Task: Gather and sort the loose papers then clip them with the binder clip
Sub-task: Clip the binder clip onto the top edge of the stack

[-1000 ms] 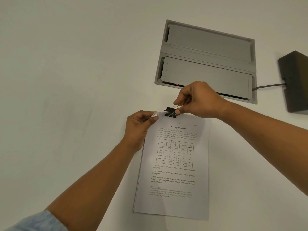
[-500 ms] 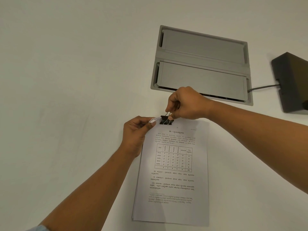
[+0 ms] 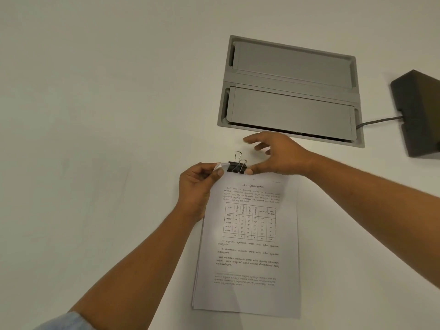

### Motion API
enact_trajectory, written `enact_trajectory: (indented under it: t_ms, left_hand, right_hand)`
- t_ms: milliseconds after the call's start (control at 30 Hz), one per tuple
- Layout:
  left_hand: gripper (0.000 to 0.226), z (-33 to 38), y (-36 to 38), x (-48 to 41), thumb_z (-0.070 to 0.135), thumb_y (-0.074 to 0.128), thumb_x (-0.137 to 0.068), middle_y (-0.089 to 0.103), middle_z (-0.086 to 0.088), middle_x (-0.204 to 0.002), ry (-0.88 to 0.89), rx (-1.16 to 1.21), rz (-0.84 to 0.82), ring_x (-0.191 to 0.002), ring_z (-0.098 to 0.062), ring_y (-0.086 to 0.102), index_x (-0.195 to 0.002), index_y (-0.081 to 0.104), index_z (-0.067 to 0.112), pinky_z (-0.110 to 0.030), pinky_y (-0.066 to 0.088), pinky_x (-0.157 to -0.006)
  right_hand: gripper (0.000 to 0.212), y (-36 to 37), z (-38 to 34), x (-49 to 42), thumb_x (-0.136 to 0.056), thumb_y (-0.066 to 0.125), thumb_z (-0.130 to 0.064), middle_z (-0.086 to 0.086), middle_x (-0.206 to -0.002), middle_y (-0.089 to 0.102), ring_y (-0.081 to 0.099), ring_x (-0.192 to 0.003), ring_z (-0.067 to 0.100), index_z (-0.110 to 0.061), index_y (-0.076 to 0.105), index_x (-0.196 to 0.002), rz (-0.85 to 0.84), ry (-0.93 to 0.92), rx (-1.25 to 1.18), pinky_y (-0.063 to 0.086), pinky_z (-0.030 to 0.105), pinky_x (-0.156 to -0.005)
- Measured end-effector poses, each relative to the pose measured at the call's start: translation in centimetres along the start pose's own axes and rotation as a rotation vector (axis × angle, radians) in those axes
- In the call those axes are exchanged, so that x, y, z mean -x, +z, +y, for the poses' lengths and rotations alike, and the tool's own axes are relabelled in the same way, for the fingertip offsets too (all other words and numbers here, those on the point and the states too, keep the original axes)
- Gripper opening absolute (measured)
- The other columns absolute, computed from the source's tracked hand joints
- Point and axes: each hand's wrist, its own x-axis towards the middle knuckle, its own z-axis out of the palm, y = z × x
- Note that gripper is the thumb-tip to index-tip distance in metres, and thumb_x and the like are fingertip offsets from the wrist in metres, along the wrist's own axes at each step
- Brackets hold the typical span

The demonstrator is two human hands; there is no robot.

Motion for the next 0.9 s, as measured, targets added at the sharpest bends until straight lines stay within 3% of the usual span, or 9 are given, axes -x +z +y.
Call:
enact_trajectory:
  t_ms: [133, 233, 333, 400, 500, 600, 700, 900]
  left_hand:
    - [0.019, 0.1, 0.4, 0.3, -0.002, 0.075, -0.082, 0.075, -0.013, -0.093, 0.02, -0.045, 0.069, -0.089, -0.028, 0.071, -0.098, 0.072, 0.007, -0.046, 0.059, -0.086]
    - [0.027, 0.3, 0.7, 0.8, 0.0, 0.075, -0.083, 0.072, -0.005, -0.092, 0.058, -0.134, 0.14, -0.087, -0.016, 0.071, -0.107, 0.069, 0.012, -0.036, 0.059, -0.088]
    - [0.034, 0.8, 0.1, 2.1, 0.007, 0.074, -0.086, 0.071, -0.002, -0.103, 0.064, -0.279, 0.168, -0.097, -0.015, 0.07, -0.118, 0.064, 0.014, -0.029, 0.055, -0.091]
    - [0.038, 1.2, -0.7, 4.0, 0.013, 0.073, -0.087, 0.069, -0.001, -0.107, 0.009, -0.375, 0.168, -0.101, -0.013, 0.067, -0.124, 0.06, 0.014, -0.026, 0.054, -0.092]
    - [0.039, 0.7, -2.2, 8.1, 0.019, 0.071, -0.089, 0.068, 0.002, -0.108, -0.119, -0.473, 0.141, -0.098, -0.008, 0.065, -0.126, 0.058, 0.015, -0.021, 0.052, -0.084]
    - [0.032, -0.5, -3.6, 12.4, 0.021, 0.07, -0.09, 0.072, 0.004, -0.106, -0.223, -0.592, 0.077, -0.094, -0.012, 0.07, -0.12, 0.062, 0.015, -0.028, 0.058, -0.082]
    - [0.02, -1.6, -4.2, 15.3, 0.01, 0.062, -0.093, 0.075, 0.005, -0.103, -0.29, -0.59, 0.064, -0.094, -0.015, 0.072, -0.111, 0.066, 0.018, -0.039, 0.059, -0.088]
    - [0.029, -1.6, -1.9, 14.1, 0.0, 0.052, -0.096, 0.072, 0.006, -0.106, -0.217, -0.536, 0.111, -0.099, -0.017, 0.069, -0.11, 0.063, 0.023, -0.041, 0.056, -0.094]
  right_hand:
    - [0.061, 2.5, 3.1, 3.6, -0.075, 0.079, -0.034, 0.001, -0.132, 0.055, 0.056, -0.111, 0.016, -0.019, 0.057, -0.13, 0.439, 0.133, -0.101, 0.048, 0.034, -0.097]
    - [0.046, 5.5, 4.7, 8.0, -0.08, 0.075, -0.021, 0.01, -0.124, 0.061, 0.062, -0.101, 0.02, -0.011, 0.061, -0.123, 0.655, 0.31, -0.217, 0.049, 0.029, -0.087]
    - [0.047, 9.7, 5.9, 12.9, -0.079, 0.075, -0.02, 0.013, -0.119, 0.065, 0.064, -0.095, 0.023, -0.005, 0.061, -0.122, 0.605, 0.49, -0.25, 0.046, 0.026, -0.082]
    - [0.052, 12.4, 6.0, 15.7, -0.078, 0.075, -0.022, 0.015, -0.119, 0.063, 0.066, -0.096, 0.027, -0.005, 0.059, -0.125, 0.578, 0.538, -0.246, 0.051, 0.031, -0.084]
    - [0.056, 15.2, 4.9, 18.7, -0.078, 0.076, -0.018, 0.011, -0.112, 0.059, 0.06, -0.087, 0.02, -0.008, 0.055, -0.129, 0.569, 0.554, -0.272, 0.046, 0.027, -0.075]
    - [0.049, 16.9, 3.8, 20.4, -0.077, 0.075, -0.012, 0.006, -0.101, 0.058, 0.051, -0.08, 0.012, -0.014, 0.057, -0.123, 0.588, 0.528, -0.319, 0.038, 0.019, -0.066]
    - [0.038, 17.9, 3.9, 20.7, -0.078, 0.073, -0.01, 0.003, -0.096, 0.062, 0.057, -0.079, 0.013, -0.02, 0.059, -0.112, 0.594, 0.549, -0.43, 0.039, 0.021, -0.066]
    - [0.025, 15.7, 4.5, 18.9, -0.084, 0.065, -0.004, -0.004, -0.088, 0.067, 0.062, -0.077, 0.011, -0.016, 0.062, -0.106, 0.644, 0.537, -0.531, 0.039, 0.016, -0.062]
